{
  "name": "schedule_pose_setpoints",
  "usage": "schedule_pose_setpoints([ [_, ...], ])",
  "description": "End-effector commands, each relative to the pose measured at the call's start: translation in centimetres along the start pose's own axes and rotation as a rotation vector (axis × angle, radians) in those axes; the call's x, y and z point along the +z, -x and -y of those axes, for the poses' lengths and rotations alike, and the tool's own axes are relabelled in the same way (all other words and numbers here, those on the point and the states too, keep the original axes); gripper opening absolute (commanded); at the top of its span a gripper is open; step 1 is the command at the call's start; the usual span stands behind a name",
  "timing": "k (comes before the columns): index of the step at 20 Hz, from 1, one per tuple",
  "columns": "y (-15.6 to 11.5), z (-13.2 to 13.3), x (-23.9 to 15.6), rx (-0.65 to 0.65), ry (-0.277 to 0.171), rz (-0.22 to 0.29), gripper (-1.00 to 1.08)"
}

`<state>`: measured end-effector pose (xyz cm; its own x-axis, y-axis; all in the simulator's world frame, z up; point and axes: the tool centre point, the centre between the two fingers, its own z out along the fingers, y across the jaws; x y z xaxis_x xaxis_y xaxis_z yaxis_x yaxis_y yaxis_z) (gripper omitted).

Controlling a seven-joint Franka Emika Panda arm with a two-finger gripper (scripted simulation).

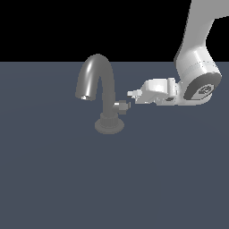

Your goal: Turn on the faucet by rotating a designated handle.

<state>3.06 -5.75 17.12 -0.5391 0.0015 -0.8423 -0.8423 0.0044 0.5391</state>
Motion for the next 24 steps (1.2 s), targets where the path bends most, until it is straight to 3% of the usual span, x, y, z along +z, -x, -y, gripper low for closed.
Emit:
schedule_pose_setpoints([
  [1,-1.0,-0.3,0.0,0.001,0.000,0.000,-1.00],
  [9,-4.6,-1.4,0.1,0.000,0.000,0.001,-1.00],
  [10,-4.6,-1.4,0.1,0.000,0.000,0.001,-1.00],
  [11,-2.5,-1.3,0.0,-0.031,-0.002,-0.002,-1.00],
  [24,-10.1,1.4,0.0,0.000,0.000,0.001,-1.00],
])
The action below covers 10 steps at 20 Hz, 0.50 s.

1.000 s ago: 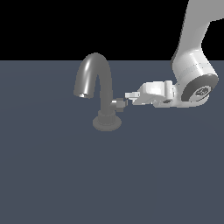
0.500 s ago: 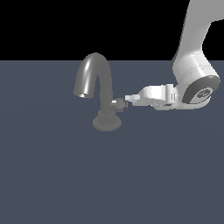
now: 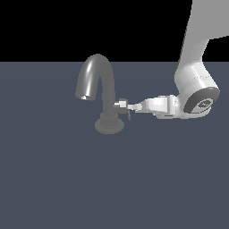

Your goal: Turn on the faucet by rotating a designated handle.

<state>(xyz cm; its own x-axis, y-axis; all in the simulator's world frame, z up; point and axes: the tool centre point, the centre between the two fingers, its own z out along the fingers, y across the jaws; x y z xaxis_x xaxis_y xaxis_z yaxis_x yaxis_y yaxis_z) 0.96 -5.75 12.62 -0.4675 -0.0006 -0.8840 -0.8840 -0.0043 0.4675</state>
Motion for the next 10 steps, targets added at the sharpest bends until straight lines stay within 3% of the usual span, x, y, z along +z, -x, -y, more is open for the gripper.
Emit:
schedule_pose_setpoints([
  [1,0.0,0.0,0.0,0.001,0.000,0.000,-1.00],
  [10,-2.9,2.4,0.0,0.034,-0.003,0.002,-1.00],
])
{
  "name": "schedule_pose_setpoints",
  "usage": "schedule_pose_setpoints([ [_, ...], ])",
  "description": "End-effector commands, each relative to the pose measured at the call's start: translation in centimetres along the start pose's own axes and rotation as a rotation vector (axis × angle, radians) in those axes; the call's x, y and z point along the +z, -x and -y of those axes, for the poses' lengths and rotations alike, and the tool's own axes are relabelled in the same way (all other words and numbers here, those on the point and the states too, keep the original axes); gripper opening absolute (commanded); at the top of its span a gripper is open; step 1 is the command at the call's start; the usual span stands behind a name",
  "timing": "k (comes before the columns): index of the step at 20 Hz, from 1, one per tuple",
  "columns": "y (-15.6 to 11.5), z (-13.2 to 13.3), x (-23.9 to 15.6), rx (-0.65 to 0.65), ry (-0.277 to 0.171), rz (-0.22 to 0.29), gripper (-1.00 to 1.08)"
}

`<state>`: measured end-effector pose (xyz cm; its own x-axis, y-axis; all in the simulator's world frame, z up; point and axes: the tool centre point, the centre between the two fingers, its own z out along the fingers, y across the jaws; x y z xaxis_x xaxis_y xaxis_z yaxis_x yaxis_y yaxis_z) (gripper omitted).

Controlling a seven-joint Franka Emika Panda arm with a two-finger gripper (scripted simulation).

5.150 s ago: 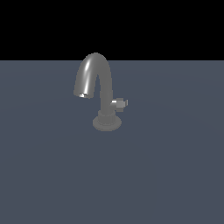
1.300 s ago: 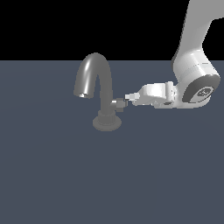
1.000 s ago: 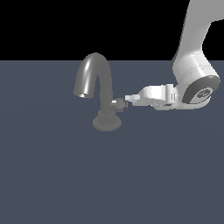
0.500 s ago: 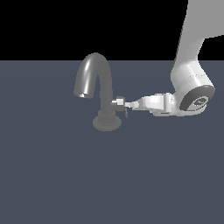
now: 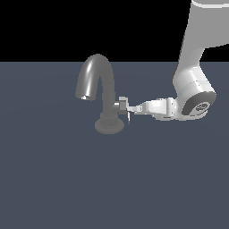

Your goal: Turn on the faucet by rotating a designated handle.

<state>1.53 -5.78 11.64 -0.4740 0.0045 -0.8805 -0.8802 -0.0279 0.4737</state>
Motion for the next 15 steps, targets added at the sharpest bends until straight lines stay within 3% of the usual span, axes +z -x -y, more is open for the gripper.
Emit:
schedule_pose_setpoints([
  [1,-2.6,1.7,0.0,0.030,-0.027,-0.003,-1.00],
  [15,-6.4,4.8,-0.1,0.074,-0.032,-0.001,-1.00],
])
